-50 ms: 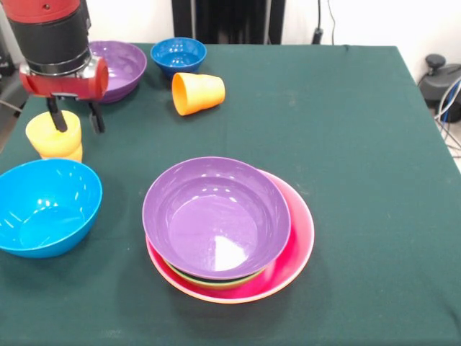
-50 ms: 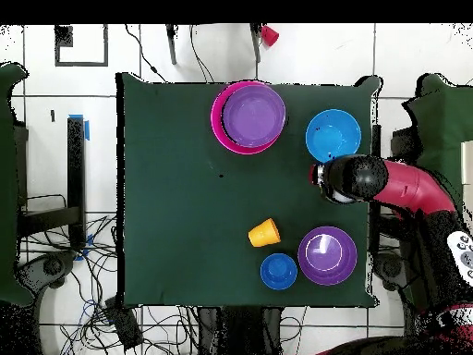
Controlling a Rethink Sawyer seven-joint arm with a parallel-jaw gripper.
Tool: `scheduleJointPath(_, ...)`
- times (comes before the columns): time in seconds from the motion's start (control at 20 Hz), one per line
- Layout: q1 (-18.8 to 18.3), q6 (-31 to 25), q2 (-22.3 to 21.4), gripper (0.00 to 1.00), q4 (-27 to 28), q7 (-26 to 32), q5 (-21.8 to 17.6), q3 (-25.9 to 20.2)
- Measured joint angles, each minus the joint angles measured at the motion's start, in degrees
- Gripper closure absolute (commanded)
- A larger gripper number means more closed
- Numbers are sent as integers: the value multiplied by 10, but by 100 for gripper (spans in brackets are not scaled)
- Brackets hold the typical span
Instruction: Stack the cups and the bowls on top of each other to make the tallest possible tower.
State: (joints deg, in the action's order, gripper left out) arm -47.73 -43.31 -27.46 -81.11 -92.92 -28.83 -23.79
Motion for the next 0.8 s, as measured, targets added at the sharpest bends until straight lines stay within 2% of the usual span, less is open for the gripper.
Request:
scheduleJointPath(0.3,-11,22,17,0,-3,0,0,-5)
scheduleJointPath(0.8,-17,23,35,0,-3,0,0,-12)
